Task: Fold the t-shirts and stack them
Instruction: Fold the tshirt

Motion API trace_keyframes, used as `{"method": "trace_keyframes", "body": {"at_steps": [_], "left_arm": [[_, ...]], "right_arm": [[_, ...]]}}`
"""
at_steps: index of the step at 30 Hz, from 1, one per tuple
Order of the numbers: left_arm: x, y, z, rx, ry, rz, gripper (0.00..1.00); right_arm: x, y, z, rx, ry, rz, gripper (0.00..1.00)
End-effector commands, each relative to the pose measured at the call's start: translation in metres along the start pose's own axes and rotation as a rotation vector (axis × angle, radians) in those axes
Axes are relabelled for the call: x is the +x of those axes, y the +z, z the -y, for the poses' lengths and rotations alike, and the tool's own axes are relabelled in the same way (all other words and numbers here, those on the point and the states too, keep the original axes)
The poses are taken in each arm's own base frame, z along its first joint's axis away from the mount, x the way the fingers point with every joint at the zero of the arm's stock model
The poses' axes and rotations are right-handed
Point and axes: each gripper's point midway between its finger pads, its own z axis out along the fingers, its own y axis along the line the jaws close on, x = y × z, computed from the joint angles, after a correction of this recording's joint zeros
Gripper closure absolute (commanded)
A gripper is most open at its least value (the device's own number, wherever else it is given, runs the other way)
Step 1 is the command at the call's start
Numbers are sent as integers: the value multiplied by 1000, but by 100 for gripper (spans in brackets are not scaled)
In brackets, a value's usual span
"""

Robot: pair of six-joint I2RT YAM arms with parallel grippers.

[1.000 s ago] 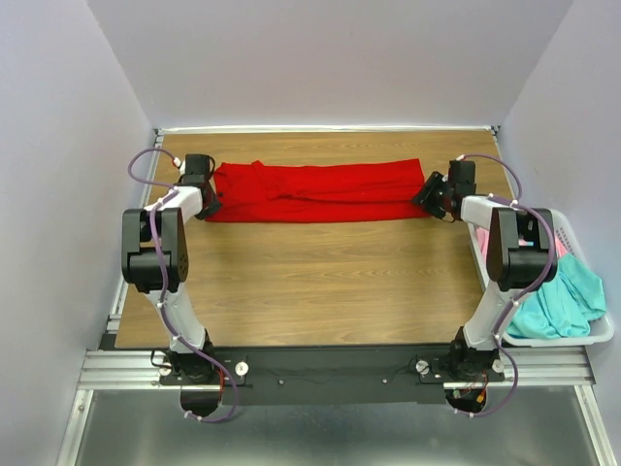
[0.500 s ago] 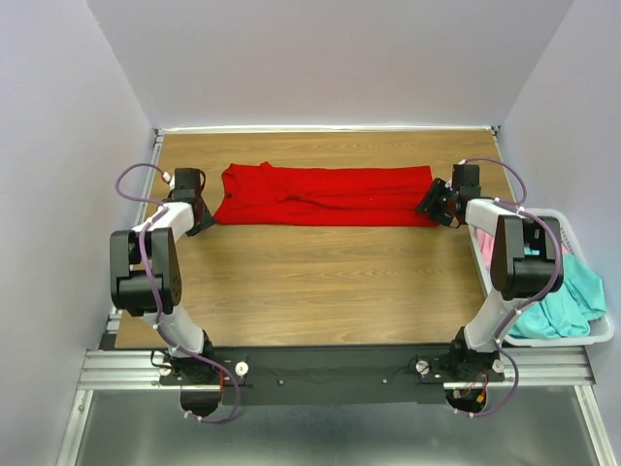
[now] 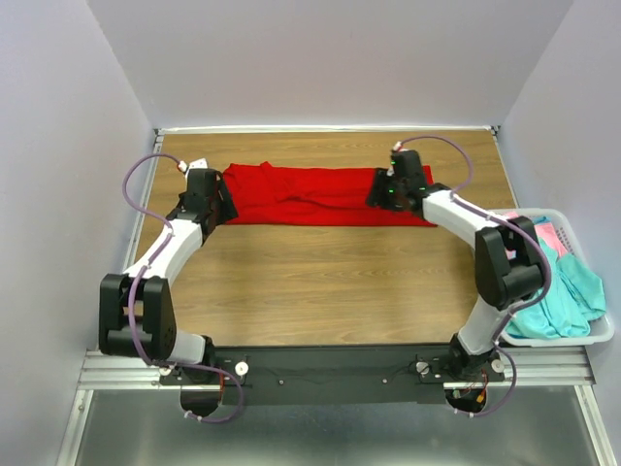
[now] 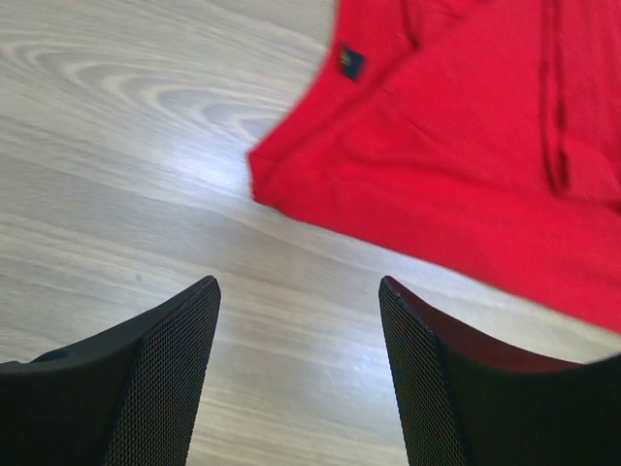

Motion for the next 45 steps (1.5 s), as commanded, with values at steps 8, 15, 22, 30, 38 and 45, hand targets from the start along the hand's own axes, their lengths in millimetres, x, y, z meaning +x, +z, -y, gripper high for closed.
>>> {"method": "trace_keyframes", "body": {"at_steps": [8, 15, 22, 30, 38, 45], "left_arm": [[-16, -25, 10, 62, 43, 166, 26], [-16, -14, 15, 58, 51, 136, 26], [-18, -12, 17, 65, 51, 133, 26], [-18, -13, 19, 73, 54, 134, 26], [-17, -12, 18, 71, 54, 128, 27], [-17, -11, 18, 69, 57, 127, 27]], "right_arm": [[26, 50, -57, 16, -53, -30, 46], [37, 67, -66, 22, -51, -48, 53], [39, 78, -68, 30, -46, -52, 60], [25, 84, -59, 96, -70, 0, 60], [-4, 100, -44, 211, -160, 90, 58], [-31, 95, -60, 142, -280, 114, 41]]}}
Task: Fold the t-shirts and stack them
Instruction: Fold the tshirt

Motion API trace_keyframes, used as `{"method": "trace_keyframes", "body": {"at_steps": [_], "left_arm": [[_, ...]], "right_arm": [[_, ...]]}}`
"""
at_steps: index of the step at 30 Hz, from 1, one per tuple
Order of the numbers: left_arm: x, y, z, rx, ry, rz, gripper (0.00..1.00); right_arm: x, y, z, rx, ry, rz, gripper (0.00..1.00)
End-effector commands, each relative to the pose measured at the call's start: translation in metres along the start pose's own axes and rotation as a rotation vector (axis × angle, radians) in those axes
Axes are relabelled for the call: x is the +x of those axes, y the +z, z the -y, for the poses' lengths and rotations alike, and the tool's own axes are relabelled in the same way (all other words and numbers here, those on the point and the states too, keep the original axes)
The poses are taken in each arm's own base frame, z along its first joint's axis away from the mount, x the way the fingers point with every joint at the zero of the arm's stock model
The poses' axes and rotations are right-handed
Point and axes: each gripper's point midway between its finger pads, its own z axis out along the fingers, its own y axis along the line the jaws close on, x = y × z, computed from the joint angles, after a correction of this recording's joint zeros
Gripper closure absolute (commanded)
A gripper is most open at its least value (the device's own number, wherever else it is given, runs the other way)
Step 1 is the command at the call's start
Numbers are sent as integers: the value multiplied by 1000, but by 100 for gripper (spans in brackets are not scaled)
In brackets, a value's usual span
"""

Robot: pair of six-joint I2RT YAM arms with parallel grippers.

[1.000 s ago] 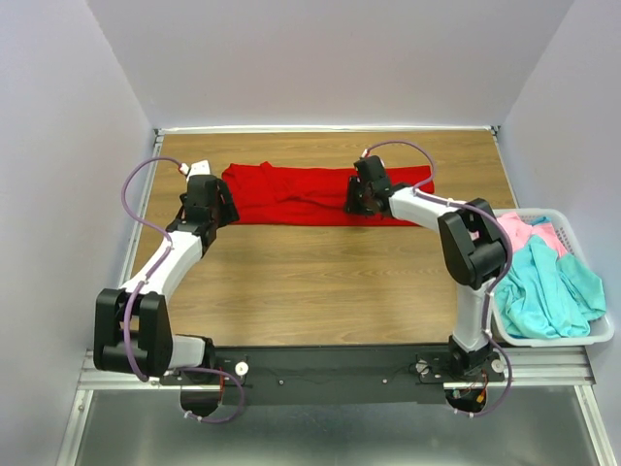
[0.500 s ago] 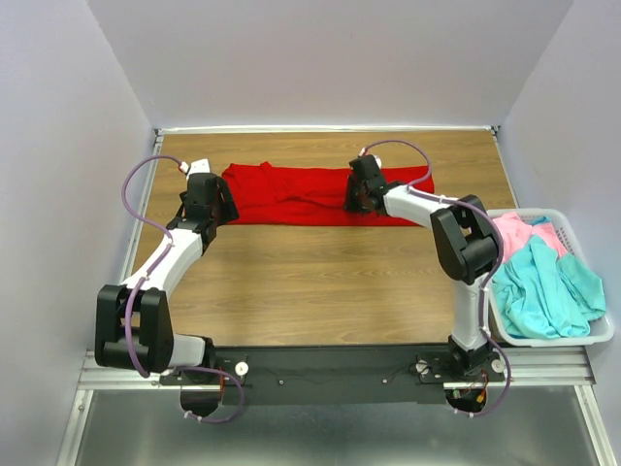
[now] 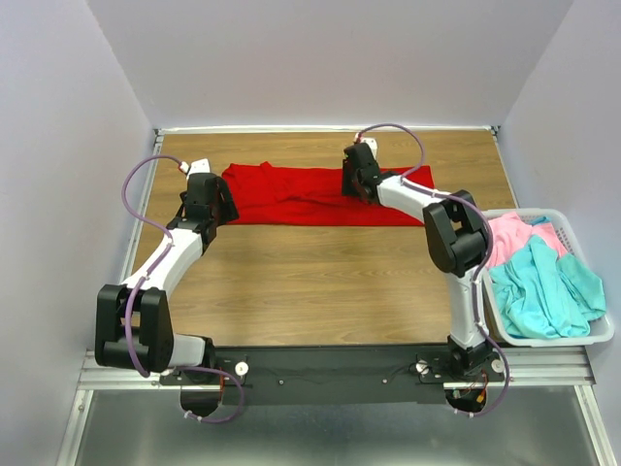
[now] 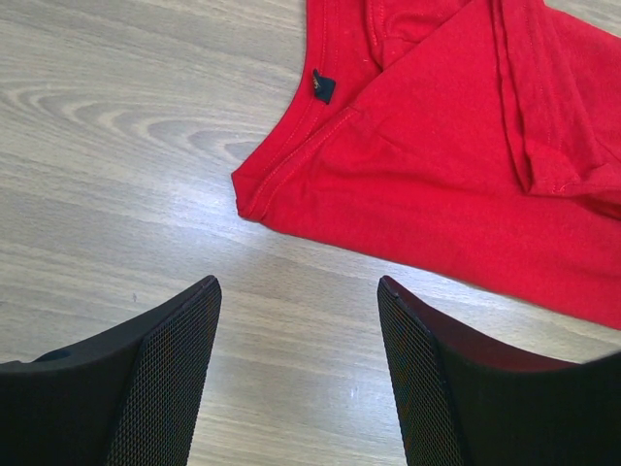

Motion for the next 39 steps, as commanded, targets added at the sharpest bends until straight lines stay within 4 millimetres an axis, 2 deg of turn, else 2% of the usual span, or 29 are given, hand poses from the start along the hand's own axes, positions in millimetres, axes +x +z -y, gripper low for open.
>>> {"method": "trace_keyframes", "body": {"at_steps": [1, 5, 10, 14, 16, 22, 39], "left_arm": [[-13, 0, 5, 10, 6, 31, 27], [-12, 0, 5, 11, 5, 29, 27], [-12, 1, 6, 16, 4, 26, 27], [-12, 0, 5, 9, 4, 29, 27], [-12, 1, 3, 5, 5, 29, 27], [-11, 2, 4, 7, 5, 25, 27], [-10, 3, 3, 1, 6, 18, 27]], "right_arm": [[-14, -9, -8, -58, -123, 26, 38], [3, -29, -13, -131, -304, -3, 26], [16, -42, -20, -163, -501, -5, 20], [19, -50, -32, -208, -551, 4, 15], [22, -50, -38, -227, -585, 2, 12], [30, -34, -35, -169, -641, -12, 11], [6, -8, -24, -10, -711, 37, 11]]}}
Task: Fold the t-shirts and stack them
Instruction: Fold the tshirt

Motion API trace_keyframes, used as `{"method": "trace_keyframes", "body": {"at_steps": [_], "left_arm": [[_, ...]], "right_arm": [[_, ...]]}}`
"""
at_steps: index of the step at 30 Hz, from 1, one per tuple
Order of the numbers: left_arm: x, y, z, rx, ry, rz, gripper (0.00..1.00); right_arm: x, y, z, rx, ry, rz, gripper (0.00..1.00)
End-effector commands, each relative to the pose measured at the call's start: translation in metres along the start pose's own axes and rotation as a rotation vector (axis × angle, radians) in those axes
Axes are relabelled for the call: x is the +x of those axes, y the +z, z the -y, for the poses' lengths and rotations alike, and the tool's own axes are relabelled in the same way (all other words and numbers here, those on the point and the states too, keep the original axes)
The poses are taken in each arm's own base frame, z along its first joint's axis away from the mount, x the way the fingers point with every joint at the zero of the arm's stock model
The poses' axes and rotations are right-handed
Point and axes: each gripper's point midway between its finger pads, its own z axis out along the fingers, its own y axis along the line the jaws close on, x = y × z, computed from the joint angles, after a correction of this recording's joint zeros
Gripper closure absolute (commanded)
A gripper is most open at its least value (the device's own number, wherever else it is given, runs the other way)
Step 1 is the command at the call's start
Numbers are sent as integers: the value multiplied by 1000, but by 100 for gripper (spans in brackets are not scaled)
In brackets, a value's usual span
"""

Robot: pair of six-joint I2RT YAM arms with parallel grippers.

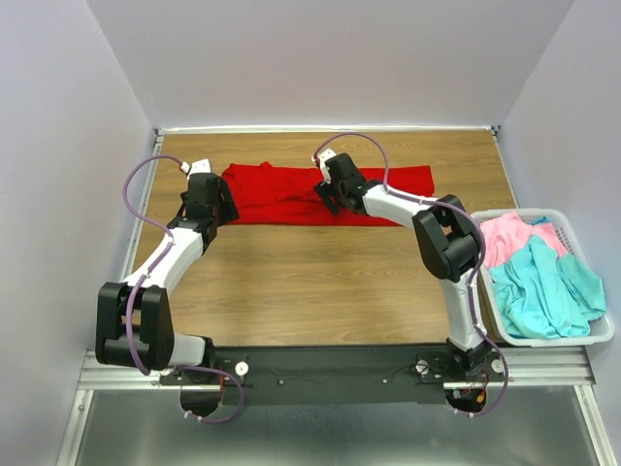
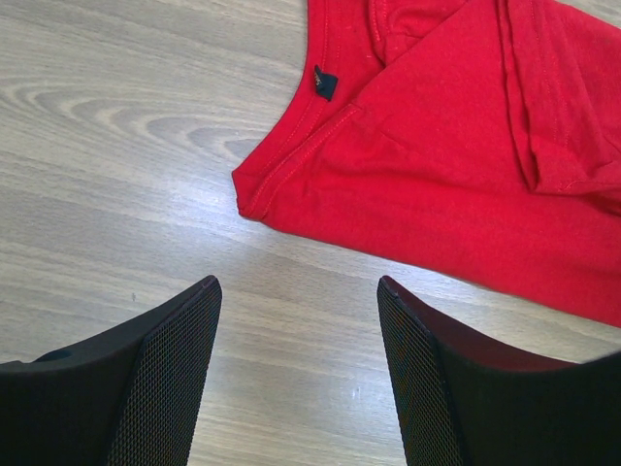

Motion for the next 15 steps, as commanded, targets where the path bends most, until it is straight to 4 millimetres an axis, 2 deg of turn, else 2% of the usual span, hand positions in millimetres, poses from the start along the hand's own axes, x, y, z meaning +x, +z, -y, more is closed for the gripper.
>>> {"method": "trace_keyframes", "body": {"at_steps": [1, 5, 7, 12, 15], "left_arm": [[-11, 1, 3, 3, 4, 23, 27], [-11, 1, 4, 6, 5, 23, 27], [-11, 1, 3, 3, 4, 23, 27], [-12, 0, 4, 4, 8, 26, 27], [-12, 0, 3, 2, 8, 26, 27]], "right_arm": [[-8, 7, 15, 96, -38, 4, 11], [-11, 11, 30, 174, -72, -1, 11], [-18, 10, 45, 237, -93, 7, 11], [-30, 15, 92, 351, -70, 11, 12], [-21, 19, 122, 403, -25, -9, 11]]}}
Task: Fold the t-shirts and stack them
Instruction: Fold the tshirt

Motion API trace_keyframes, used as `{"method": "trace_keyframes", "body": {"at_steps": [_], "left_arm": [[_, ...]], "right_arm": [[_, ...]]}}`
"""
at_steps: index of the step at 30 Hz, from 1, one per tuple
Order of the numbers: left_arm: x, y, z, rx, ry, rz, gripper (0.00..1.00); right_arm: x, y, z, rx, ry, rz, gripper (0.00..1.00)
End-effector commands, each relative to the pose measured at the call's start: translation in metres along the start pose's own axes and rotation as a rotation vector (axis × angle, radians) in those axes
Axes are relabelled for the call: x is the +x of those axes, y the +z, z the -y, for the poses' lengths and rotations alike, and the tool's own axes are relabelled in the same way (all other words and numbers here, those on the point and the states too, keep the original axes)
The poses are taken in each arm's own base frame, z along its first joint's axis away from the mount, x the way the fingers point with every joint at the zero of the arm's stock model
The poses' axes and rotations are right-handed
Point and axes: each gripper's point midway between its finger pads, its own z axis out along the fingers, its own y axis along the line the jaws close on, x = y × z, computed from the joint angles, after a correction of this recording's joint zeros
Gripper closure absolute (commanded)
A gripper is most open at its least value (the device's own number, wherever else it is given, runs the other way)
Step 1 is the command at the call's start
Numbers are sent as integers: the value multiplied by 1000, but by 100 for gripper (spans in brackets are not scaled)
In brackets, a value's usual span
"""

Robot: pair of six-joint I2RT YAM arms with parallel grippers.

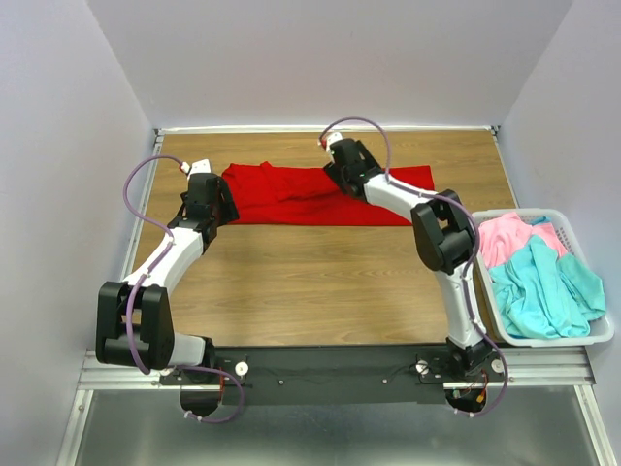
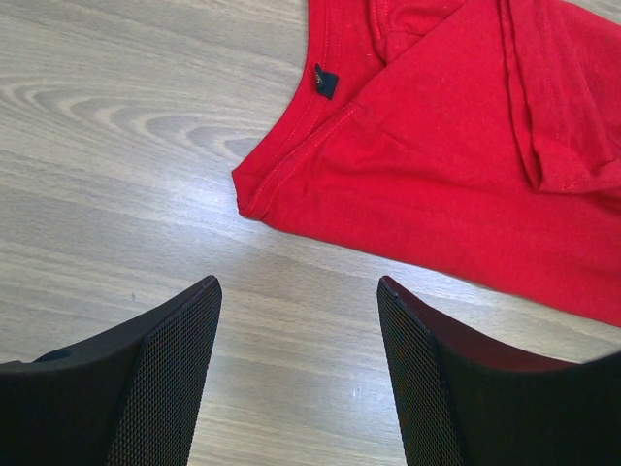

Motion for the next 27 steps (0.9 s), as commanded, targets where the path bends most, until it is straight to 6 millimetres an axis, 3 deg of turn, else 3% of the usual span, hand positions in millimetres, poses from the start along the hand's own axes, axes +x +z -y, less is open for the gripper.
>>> {"method": "trace_keyframes", "body": {"at_steps": [1, 3, 4, 6, 9, 13, 14, 15, 18, 20, 24, 27], "left_arm": [[-13, -1, 3, 3, 7, 28, 27], [-13, -1, 4, 5, 9, 30, 27], [-13, -1, 4, 5, 8, 29, 27], [-13, -1, 4, 6, 8, 28, 27], [-14, -2, 5, 10, 4, 31, 27], [-15, -3, 5, 15, 1, 33, 27], [-14, -3, 6, 16, 1, 33, 27], [-15, -3, 5, 17, -2, 34, 27], [-14, -2, 6, 16, -8, 32, 27], [-16, -1, 7, 17, -11, 30, 27], [-21, 7, 17, 43, -23, 8, 38], [-17, 27, 23, 35, -19, -50, 46]], "right_arm": [[10, 20, 58, 154, 63, -33, 11], [23, 21, 76, 176, 117, -56, 11], [21, 18, 85, 187, 147, -48, 11], [36, 13, 93, 186, 191, -67, 11], [39, -10, 93, 136, 284, -43, 12], [43, -41, 78, 24, 475, -7, 13], [38, -53, 85, 10, 549, 20, 13], [52, -57, 78, -21, 584, -3, 15], [58, -72, 68, -149, 776, -2, 17], [68, -73, 74, -167, 841, -18, 19], [86, -71, 75, -211, 926, -55, 25], [96, -67, 70, -246, 962, -85, 31]]}}
